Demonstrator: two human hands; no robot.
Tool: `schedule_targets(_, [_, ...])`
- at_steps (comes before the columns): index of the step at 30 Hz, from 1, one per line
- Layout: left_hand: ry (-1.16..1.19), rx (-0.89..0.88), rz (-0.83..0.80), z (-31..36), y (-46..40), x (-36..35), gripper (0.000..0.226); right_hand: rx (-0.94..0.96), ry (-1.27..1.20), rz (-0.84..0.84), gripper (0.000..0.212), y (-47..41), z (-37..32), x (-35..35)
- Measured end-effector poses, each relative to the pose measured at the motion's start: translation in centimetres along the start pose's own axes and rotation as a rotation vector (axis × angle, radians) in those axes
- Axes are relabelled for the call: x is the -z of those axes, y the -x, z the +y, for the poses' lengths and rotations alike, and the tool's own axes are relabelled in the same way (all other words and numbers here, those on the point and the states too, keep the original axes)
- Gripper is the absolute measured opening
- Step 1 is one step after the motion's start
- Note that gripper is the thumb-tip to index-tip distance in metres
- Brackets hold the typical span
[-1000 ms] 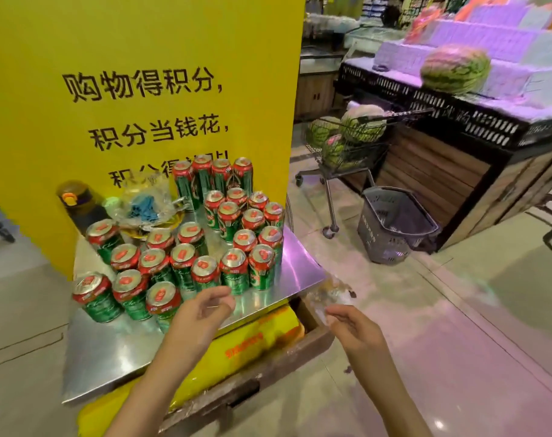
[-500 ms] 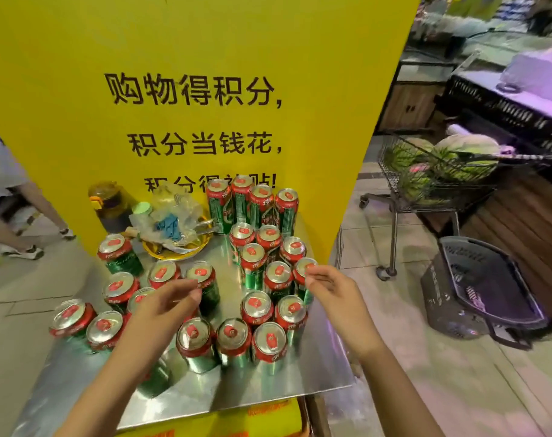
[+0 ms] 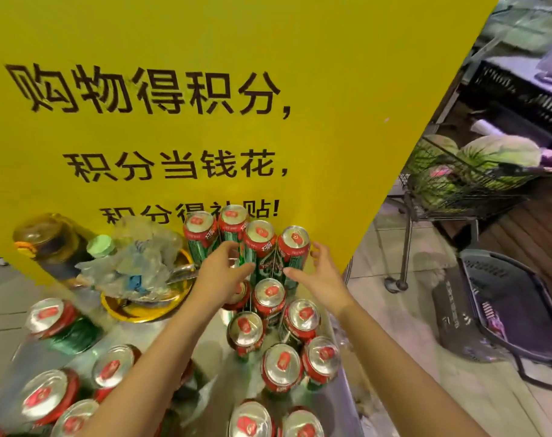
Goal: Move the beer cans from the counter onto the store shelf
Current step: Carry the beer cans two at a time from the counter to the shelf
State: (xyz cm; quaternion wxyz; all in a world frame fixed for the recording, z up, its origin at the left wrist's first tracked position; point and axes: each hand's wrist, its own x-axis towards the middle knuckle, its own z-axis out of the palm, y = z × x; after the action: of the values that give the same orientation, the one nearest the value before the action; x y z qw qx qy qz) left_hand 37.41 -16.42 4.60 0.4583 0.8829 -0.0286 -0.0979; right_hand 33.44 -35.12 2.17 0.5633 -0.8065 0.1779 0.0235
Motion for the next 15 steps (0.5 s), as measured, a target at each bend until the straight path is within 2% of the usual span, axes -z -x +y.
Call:
schedule_targets(3, [-0.037,0.003,0.014,-0.1,-2.1,-1.1,0.063,-0.023,-0.045,-0.003,0.100,-2.8,1.4,-1.3])
schedule_targets(6, [0.003,-0.001,0.022,-0.4,-3.2,-1.6,0.060,-0.006,-0.040,0.045,0.100,-4.3,2.4,-2.3])
schedule_targets(9, [0.008,0.004,0.018,-0.8,-3.8,-2.0,0.062,0.008,-0.043,0.115,0.110,-4.6,2.7,-2.8])
schedule_targets(15, [0.048,-0.009,0.096,-0.7,-3.9,-3.5,0.060,0.050,-0.083,0.153,0.079,-5.2,3.4,-2.3])
